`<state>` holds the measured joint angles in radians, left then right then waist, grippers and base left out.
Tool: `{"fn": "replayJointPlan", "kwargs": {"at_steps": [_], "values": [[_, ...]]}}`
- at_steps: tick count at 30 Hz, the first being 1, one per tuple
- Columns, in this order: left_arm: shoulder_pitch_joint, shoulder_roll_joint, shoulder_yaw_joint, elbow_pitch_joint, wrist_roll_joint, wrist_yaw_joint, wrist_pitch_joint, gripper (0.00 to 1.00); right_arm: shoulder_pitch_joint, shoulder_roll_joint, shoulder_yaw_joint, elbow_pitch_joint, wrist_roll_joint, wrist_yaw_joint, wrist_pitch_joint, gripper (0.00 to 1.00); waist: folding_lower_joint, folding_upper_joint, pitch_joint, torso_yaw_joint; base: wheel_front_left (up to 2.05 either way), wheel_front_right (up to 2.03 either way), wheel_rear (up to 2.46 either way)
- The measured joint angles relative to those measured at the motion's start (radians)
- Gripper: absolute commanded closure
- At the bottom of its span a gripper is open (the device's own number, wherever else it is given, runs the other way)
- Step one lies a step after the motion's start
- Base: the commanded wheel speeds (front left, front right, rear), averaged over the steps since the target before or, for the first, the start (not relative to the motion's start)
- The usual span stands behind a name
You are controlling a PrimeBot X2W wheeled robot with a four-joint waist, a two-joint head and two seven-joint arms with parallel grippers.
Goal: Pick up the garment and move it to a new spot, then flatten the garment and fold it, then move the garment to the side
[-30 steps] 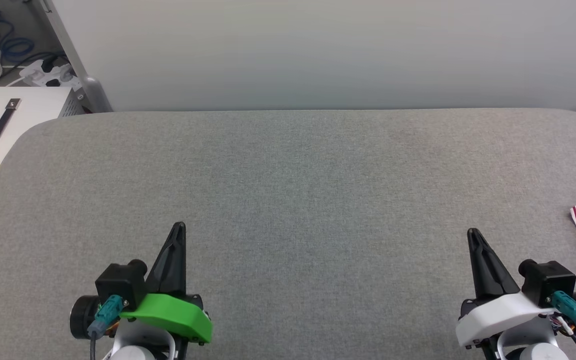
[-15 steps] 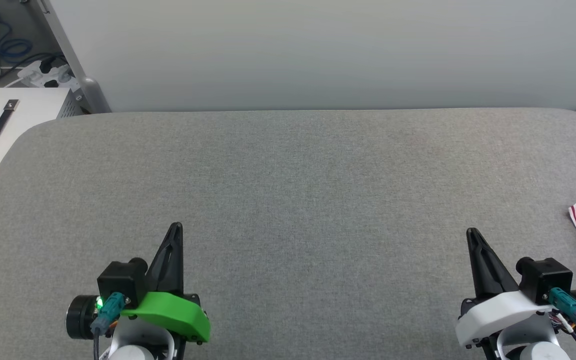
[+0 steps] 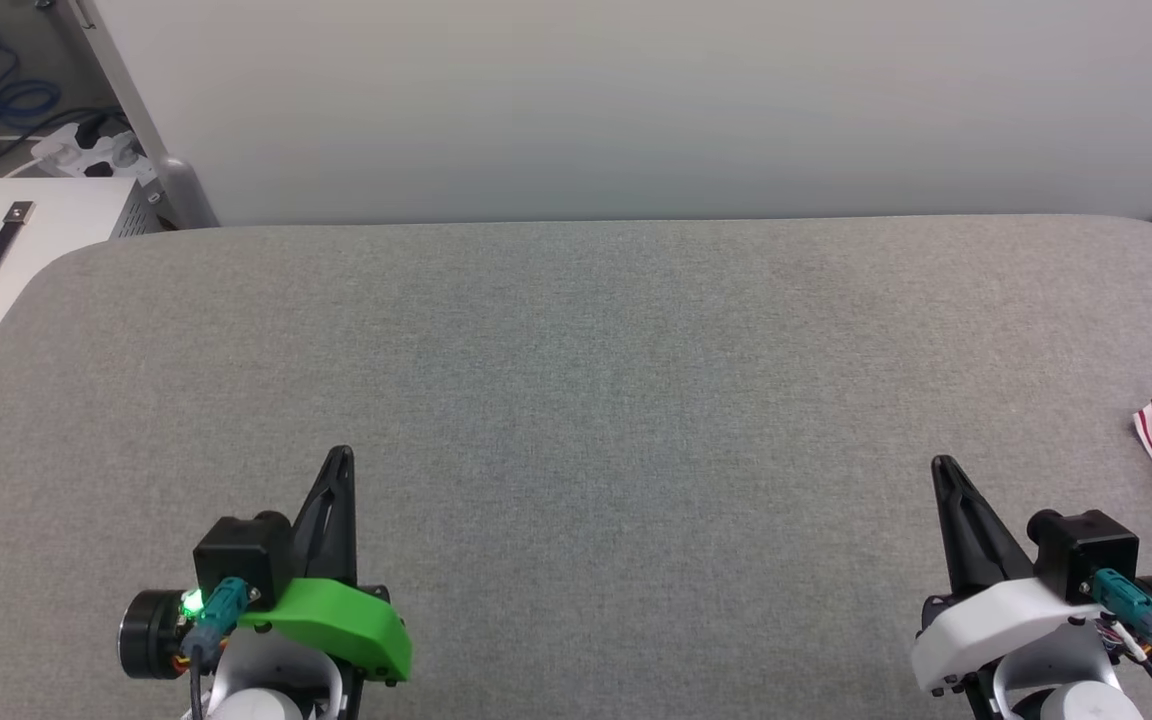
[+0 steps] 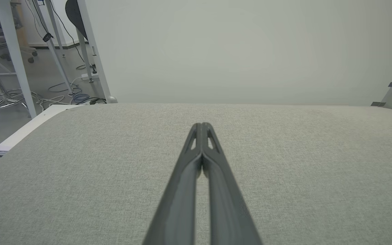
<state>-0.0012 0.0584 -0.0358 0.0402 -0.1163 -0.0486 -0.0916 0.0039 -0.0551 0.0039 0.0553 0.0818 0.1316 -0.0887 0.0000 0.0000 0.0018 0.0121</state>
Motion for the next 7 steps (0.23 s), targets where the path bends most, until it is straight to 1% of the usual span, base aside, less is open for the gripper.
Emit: {"fn": "replayJointPlan", "kwargs": {"at_steps": [7], "values": [[0.000,0.000,0.006,-0.009,0.014,0.005,0.013,1.00,0.000,0.000,-0.001,-0.009,-0.010,0.000,0.014,1.00,0.0000,0.0000,0.000,-0.002,0.00,0.00,0.00]]}}
